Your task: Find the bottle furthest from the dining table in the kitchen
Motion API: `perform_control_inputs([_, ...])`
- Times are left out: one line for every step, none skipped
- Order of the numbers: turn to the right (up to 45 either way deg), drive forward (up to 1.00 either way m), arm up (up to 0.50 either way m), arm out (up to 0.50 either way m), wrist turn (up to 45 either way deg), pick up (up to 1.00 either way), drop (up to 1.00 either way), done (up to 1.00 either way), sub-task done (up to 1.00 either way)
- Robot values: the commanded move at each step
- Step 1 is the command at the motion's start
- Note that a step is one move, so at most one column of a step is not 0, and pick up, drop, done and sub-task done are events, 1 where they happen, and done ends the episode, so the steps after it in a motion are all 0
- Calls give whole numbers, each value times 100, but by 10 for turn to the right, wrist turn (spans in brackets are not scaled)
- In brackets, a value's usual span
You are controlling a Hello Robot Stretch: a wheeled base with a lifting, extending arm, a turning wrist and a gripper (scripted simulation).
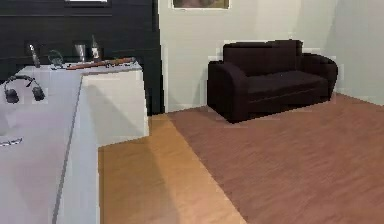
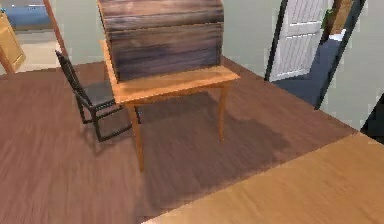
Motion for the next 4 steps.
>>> perform_control_inputs([0, 100, 0, 0, 0, 0, 0, 0, 0])
perform_control_inputs([0, 100, 0, 0, 0, 0, 0, 0, 0])
perform_control_inputs([-120, 0, 0, 0, 0, 0, 0, 0, 0])
perform_control_inputs([0, 20, 0, 0, 0, 0, 0, 0, 0])
